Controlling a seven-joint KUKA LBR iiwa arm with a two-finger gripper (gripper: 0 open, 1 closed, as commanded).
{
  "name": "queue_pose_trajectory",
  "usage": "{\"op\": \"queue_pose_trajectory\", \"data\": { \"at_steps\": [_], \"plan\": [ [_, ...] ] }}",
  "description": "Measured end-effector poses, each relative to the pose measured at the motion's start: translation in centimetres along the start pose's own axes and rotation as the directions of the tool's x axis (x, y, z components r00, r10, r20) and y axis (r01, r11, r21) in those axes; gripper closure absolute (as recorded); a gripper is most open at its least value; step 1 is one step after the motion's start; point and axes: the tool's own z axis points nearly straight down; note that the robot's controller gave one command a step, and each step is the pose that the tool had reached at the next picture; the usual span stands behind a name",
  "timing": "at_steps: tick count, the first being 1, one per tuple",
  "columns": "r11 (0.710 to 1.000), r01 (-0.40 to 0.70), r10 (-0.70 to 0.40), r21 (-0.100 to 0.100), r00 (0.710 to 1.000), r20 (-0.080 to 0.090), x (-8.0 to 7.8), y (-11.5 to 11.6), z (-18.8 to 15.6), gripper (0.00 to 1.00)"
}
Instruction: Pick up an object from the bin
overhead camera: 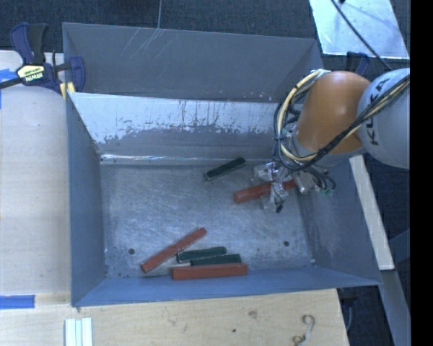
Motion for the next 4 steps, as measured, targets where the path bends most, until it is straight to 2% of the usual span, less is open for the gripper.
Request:
{"op": "queue_pose_trajectory", "data": {
  "at_steps": [1,3,4],
  "plan": [
    [1.000,0.000,0.000,0.001,1.000,0.000,-0.2,-0.1,-4.5,1.00],
    [1.000,0.000,0.000,0.000,1.000,-0.002,-0.4,-0.2,-4.7,1.00],
    [1.000,0.000,0.000,-0.001,1.000,-0.004,-0.6,-0.2,-8.7,1.00]
  ]
}}
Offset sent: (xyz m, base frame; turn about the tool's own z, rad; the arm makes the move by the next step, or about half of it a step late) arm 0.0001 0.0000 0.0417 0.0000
